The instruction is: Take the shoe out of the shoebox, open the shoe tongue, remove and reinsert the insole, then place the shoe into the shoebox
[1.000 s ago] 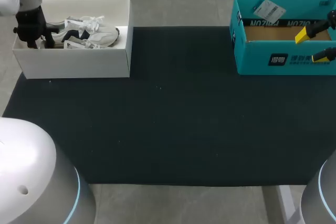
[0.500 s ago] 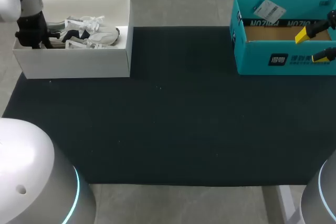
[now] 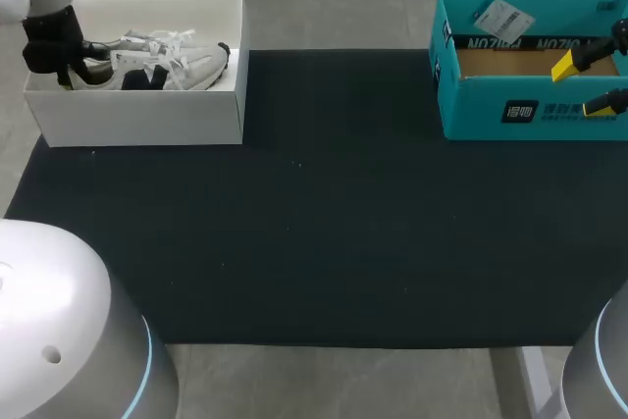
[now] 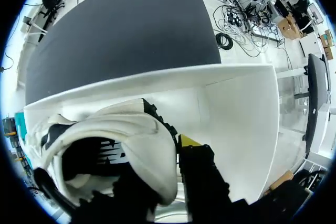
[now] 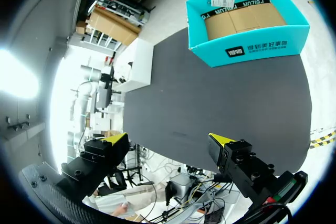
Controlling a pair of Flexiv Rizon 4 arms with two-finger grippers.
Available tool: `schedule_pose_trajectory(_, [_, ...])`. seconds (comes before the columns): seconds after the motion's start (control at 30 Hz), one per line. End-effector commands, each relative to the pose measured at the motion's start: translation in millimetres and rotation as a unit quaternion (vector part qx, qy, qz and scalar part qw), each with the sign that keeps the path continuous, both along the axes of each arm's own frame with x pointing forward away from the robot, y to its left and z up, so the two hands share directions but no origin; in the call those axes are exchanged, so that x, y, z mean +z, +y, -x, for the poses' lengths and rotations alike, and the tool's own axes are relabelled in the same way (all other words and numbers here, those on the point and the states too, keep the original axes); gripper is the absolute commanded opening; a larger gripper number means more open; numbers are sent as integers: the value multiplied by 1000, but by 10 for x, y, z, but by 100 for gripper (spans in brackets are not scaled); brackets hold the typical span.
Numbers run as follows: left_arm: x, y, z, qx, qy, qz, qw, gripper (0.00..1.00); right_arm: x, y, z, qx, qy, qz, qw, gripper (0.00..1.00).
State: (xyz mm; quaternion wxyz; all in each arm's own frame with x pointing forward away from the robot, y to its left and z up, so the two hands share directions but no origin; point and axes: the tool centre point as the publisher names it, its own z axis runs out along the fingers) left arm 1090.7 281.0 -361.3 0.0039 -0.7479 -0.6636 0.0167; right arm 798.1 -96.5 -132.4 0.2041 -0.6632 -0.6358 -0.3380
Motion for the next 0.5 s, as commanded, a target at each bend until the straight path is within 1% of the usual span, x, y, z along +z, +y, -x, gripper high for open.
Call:
schedule_pose_trajectory(0.03, [286,26,50,-13,5,-1,1000,0,-1,2,0,-1,1,1,1000,100])
schedule_pose_trajectory(0.2, [585,29,66,-34,10,14,999,0,-1,2,0,-1,1,1,1000,100])
schedule_pose_trajectory(0.33, [811,34,70,-43,11,15,999,0,-1,2,0,-1,1,1,1000,100])
schedule_pose_trajectory(0.37, [913,33,72,-49,11,8,999,0,-1,2,0,-1,1,1,1000,100])
schedule_pose_trajectory(0.5, [1199,24,89,-60,23,12,998,0,-1,2,0,-1,1,1,1000,100])
